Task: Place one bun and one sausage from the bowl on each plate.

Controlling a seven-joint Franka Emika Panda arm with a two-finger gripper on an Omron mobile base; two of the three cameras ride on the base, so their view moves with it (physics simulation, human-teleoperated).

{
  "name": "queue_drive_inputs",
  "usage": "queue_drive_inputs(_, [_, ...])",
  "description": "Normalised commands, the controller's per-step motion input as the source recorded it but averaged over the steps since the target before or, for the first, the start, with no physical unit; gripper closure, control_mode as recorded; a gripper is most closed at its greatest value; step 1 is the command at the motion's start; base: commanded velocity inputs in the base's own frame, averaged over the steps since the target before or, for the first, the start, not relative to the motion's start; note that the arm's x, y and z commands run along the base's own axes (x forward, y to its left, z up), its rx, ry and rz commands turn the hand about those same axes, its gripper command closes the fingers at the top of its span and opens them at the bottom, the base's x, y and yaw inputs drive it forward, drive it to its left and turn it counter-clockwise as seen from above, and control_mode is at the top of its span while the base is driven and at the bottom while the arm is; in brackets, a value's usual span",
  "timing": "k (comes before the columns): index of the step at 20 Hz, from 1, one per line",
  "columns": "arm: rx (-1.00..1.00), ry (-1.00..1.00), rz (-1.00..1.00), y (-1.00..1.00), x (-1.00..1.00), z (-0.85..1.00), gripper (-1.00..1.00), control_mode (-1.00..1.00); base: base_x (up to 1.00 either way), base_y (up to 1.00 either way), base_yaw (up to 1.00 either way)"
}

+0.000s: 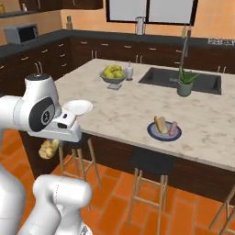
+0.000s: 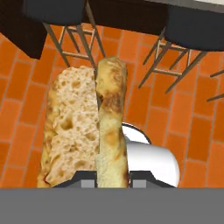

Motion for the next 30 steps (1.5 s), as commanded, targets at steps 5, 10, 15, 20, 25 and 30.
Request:
queue_drive_inputs(5, [0.00,0.00,0.00,0.00,0.00,0.00,1.00,1.00,0.83,0.98,-0.40])
queue_drive_inputs(10, [0.00,0.00,0.00,0.00,0.00,0.00,1.00,1.00,0.83,0.89,-0.32])
queue_drive_inputs(15, [0.00,0.00,0.00,0.00,0.00,0.00,1.00,1.00,0.61,0.20,-0.06])
queue_drive_inputs(20, [0.00,0.00,0.00,0.00,0.00,0.00,1.00,1.00,0.52,0.45,-0.01])
queue_drive_inputs(25, [0.00,0.00,-0.01,0.10,0.78,-0.10,1.00,-1.00,0.16,0.05,-0.01])
queue_drive_inputs(30, [0.07,0.06,-0.03,0.19,1.00,-0.37,1.00,-1.00,0.00,0.00,0.00])
